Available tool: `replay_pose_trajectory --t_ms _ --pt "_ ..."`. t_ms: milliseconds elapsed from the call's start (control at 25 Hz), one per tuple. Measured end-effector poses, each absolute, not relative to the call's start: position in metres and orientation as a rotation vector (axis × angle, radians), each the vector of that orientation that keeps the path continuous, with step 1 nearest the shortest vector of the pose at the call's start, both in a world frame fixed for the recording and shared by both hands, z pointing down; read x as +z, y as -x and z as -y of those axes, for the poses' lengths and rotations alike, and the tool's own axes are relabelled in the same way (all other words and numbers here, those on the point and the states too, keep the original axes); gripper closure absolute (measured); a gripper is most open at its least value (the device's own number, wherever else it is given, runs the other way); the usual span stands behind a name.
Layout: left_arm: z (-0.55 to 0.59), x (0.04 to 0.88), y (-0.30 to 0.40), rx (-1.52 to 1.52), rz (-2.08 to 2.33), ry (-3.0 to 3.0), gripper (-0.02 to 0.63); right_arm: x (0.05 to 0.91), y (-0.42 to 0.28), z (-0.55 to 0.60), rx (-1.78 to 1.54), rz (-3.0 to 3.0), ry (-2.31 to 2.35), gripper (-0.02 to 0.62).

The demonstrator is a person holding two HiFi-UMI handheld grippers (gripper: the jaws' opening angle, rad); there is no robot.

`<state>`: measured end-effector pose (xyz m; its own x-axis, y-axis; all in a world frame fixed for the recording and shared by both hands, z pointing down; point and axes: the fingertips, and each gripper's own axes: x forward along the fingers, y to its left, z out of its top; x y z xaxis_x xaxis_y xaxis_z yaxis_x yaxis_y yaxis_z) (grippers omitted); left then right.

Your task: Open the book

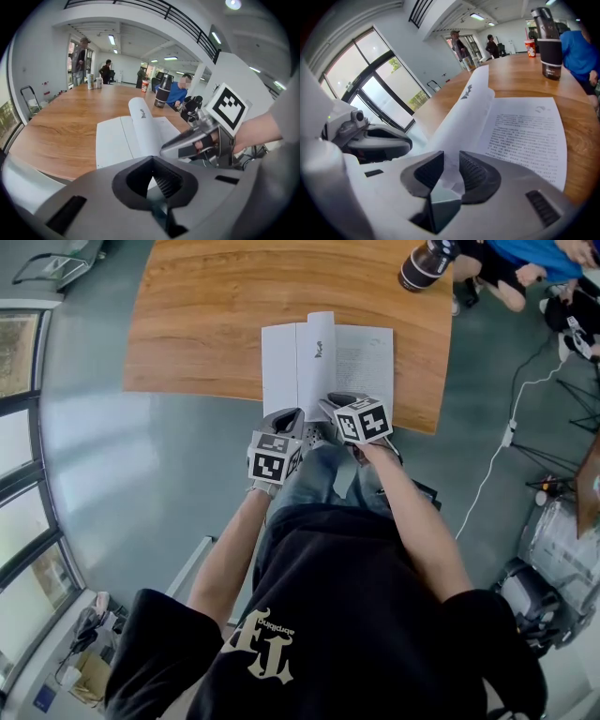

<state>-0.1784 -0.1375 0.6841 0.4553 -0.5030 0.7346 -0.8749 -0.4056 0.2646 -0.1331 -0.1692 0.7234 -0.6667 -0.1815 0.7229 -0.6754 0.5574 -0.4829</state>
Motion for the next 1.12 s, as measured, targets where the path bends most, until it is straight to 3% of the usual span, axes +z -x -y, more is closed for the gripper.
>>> replay_pose_trajectory --t_ms 280,520,720,1120 --pt "0.197 0.649 0.186 0.688 1.202 -2.148 0.606 0.72 0.164 0.155 1.009 2.204 -0.593 0.505" --pt "0.236 0.631 0.15 0.716 1.082 -2.293 0.607 0.712 0.189 0.146 0.994 2.258 -0.521 0.506" --pt "0.243 0.654 0.126 0.798 0.938 -2.318 0.606 0.715 0.196 0.136 1.042 2.246 -0.498 0.505" --pt "0.222 0.728 0.169 0.99 0.919 -2.107 0.606 0.717 0.176 0.138 1.048 2.238 -0.475 0.505"
